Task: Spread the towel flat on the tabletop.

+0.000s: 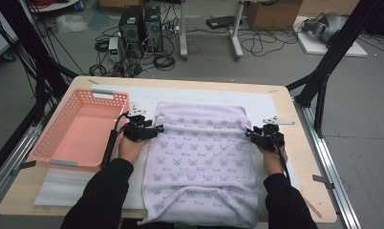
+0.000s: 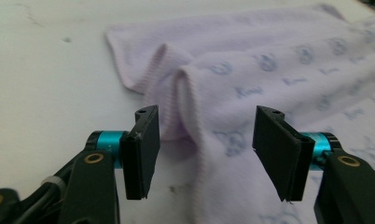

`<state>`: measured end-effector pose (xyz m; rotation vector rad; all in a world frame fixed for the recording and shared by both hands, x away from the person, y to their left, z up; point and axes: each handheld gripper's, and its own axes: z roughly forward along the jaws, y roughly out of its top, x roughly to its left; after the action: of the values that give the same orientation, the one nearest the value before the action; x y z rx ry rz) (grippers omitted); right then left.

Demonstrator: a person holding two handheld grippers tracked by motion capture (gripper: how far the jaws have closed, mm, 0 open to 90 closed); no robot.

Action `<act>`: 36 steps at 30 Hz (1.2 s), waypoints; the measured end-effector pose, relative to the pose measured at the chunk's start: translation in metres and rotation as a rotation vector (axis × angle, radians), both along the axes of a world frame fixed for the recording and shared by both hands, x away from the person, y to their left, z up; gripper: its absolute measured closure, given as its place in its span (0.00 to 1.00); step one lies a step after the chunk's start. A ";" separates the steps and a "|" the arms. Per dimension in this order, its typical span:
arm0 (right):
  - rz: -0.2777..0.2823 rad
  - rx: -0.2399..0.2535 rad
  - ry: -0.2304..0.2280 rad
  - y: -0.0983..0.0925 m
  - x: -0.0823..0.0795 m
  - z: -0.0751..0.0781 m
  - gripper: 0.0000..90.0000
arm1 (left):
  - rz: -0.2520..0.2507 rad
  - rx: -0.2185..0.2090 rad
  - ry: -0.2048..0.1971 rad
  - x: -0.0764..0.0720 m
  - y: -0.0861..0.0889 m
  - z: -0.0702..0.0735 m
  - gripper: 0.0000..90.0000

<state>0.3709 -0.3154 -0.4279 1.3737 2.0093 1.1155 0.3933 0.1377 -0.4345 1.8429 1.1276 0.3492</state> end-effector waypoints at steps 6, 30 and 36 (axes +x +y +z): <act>0.058 0.017 -0.022 -0.002 -0.032 0.011 0.69 | -0.040 0.003 -0.007 -0.024 -0.004 0.000 0.44; 0.146 -0.096 0.122 0.013 -0.067 -0.018 0.67 | -0.128 0.188 -0.065 -0.067 0.002 -0.016 0.89; 0.183 -0.105 0.105 0.014 -0.065 -0.017 0.96 | -0.088 0.154 -0.061 -0.063 0.002 -0.015 0.98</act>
<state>0.3054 -0.3011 -0.4451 1.2395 2.2732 1.0156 0.3302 0.1399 -0.4497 1.9965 0.9982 0.4486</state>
